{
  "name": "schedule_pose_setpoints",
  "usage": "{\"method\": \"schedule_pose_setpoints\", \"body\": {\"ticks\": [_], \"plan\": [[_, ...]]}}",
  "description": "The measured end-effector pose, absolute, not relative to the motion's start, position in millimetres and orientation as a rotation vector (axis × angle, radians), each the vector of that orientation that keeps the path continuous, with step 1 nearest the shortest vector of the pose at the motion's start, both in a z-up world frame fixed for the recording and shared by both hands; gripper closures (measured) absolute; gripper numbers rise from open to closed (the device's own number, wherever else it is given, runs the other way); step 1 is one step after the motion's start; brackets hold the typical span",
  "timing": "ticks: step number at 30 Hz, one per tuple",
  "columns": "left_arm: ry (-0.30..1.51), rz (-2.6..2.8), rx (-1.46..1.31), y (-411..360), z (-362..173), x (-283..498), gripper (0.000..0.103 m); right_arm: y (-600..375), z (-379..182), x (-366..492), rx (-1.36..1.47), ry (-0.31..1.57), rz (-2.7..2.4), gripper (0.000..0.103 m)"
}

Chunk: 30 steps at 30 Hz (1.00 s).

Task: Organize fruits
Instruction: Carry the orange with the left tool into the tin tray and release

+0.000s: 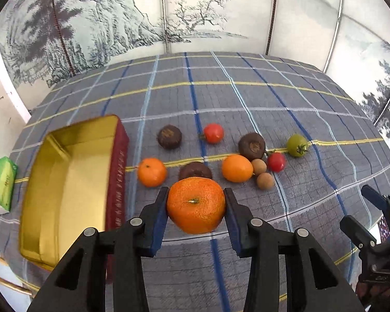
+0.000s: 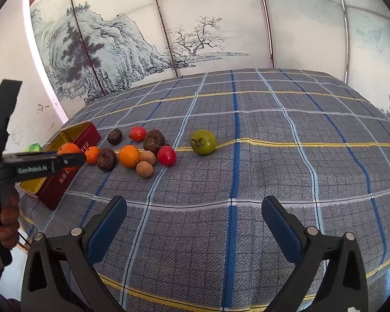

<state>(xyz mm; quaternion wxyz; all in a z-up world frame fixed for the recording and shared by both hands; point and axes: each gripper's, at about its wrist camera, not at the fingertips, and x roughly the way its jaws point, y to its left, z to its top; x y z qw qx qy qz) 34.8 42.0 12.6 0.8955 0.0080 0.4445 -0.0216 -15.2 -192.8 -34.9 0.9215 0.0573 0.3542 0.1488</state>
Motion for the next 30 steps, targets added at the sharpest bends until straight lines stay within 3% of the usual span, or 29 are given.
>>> {"method": "schedule_pose_setpoints", "body": {"ticks": [6,8,10,14,16,18,30], "plan": [[0.887,0.023,0.003,84,40,34,0.061,-183,-26,-4,0.104,0.715,0.392,0.001],[0.883,0.066,0.013,103,45,37,0.061,-177,-25,5,0.088,0.723,0.432,0.009],[0.883,0.115,0.030,122,46,40,0.061,-167,-27,16,0.060,0.749,0.478,0.025],[0.912,0.195,0.071,159,34,51,0.061,-148,-36,36,0.023,0.795,0.541,0.042],[0.933,0.225,0.075,174,25,57,0.061,-142,-42,45,0.010,0.822,0.549,0.056],[0.956,0.258,0.075,190,15,62,0.061,-139,-46,52,0.033,0.848,0.568,0.061],[1.029,0.318,0.035,234,-18,94,0.061,-113,-56,75,0.048,0.915,0.596,0.062]]}}
